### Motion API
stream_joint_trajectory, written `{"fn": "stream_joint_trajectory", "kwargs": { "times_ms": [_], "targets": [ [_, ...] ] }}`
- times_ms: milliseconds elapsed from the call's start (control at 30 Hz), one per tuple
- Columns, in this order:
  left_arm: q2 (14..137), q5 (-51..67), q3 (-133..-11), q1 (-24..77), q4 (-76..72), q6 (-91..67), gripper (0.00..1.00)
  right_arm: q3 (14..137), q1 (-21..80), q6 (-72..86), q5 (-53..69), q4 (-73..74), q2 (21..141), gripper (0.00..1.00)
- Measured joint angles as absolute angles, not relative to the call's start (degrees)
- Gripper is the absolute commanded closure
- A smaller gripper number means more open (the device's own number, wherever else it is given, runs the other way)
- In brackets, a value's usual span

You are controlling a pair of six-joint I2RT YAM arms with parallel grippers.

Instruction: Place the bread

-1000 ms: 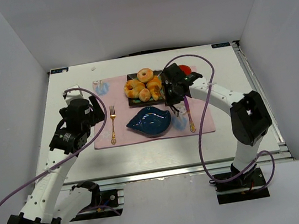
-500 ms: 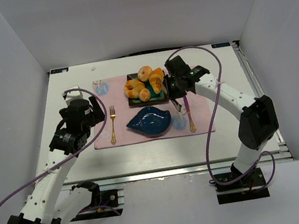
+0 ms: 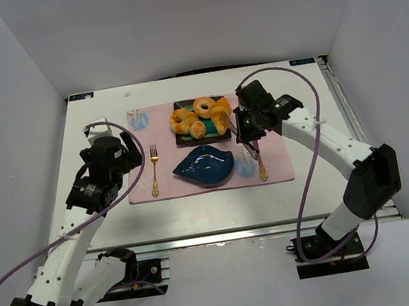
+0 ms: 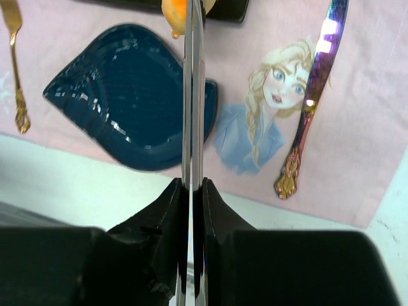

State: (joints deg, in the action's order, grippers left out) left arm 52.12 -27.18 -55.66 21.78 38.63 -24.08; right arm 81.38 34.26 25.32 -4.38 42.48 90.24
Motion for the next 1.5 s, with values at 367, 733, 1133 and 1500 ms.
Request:
{"fn": "stream_joint_trajectory", "kwargs": {
  "times_ms": [367,733,1133,1500],
  "targets": [
    [51.1,-26.5,-56.1,21.8,40.2,-24.5,0.02,74.8,41.8,24.3,-1.0,45.1,77.2,0.83],
    [49.4,-26.5,-56.9,21.8,42.3,-24.5,0.02,66.2,48.9,16.0,4.1,45.1,74.4,0.82],
    [49.1,-26.0,-56.9,21.8,42.9,-24.4,0.02,62.9,48.9,2.7,5.6,40.8,72.8,0.82],
    [49.1,-25.0,-56.9,21.8,42.9,-24.4,0.02,60.8,43.7,-2.6,5.1,36.6,74.0,0.82]
  ]
}}
